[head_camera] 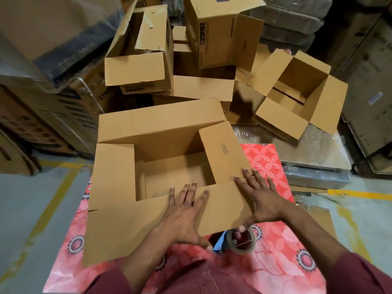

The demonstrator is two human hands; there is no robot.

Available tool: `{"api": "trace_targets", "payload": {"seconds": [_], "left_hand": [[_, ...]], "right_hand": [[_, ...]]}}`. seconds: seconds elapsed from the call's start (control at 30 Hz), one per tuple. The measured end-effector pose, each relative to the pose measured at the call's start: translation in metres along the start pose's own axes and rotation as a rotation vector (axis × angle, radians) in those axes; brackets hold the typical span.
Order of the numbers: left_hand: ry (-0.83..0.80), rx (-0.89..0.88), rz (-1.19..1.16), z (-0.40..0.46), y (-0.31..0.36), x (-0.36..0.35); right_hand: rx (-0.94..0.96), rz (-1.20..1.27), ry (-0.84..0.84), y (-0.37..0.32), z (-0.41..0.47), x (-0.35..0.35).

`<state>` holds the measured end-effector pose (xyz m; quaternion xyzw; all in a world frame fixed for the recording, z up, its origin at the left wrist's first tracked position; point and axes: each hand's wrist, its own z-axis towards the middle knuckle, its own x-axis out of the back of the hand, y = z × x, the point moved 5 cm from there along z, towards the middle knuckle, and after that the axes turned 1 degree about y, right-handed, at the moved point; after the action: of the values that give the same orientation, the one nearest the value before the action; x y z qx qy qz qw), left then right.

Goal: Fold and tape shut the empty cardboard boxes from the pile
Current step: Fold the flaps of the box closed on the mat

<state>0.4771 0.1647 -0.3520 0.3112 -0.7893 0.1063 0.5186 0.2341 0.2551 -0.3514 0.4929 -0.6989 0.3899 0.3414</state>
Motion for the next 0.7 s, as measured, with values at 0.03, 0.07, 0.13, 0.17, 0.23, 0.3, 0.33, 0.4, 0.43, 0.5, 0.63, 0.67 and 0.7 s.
{"api": "trace_targets", "payload": {"seconds": [0.03,0.07,0.13,0.17,0.23,0.3,0.33,0.4,0.43,0.5,0.63,0.67,0.7], "left_hand": [[-0.017,-0.013,0.046,-0.004,0.001,-0.002],[-0.021,-0.015,0.067,-0.008,0.002,0.002],[-0.044,-0.015,0.013,-0.014,0.000,0.019],[-0.054,-0.024,-0.041,-0.016,-0.002,0.032],[-0.008,-0.048,-0.131,-0.019,-0.009,0.067],[0.112,-0.049,-0.155,-0.018,-0.019,0.106],[0.197,-0.035,-0.134,-0.017,-0.026,0.125],[0.388,0.034,-0.056,-0.010,-0.041,0.149],[0.473,0.082,-0.005,-0.004,-0.050,0.154],[0.563,0.165,0.057,0.011,-0.067,0.149],[0.577,0.294,0.030,0.034,-0.100,0.112],[0.571,0.321,0.031,0.035,-0.107,0.100],[0.547,0.332,0.033,0.036,-0.113,0.088]], "right_hand": [[0.010,-0.056,-0.070,0.001,-0.002,0.005],[0.016,-0.100,-0.136,0.002,-0.002,0.009],[0.024,-0.127,-0.227,0.001,0.000,0.022],[0.026,-0.109,-0.256,0.001,0.000,0.033],[0.000,0.021,-0.270,0.003,-0.001,0.066],[-0.023,0.175,-0.178,0.008,0.001,0.107],[-0.028,0.226,-0.097,0.011,0.004,0.126],[-0.071,0.337,0.096,0.020,0.016,0.152],[-0.112,0.384,0.198,0.024,0.023,0.158],[-0.212,0.407,0.366,0.030,0.038,0.153],[-0.414,0.729,0.502,0.031,0.062,0.101],[-0.447,0.832,0.510,0.028,0.065,0.085],[-0.460,0.888,0.520,0.025,0.068,0.071]]}}
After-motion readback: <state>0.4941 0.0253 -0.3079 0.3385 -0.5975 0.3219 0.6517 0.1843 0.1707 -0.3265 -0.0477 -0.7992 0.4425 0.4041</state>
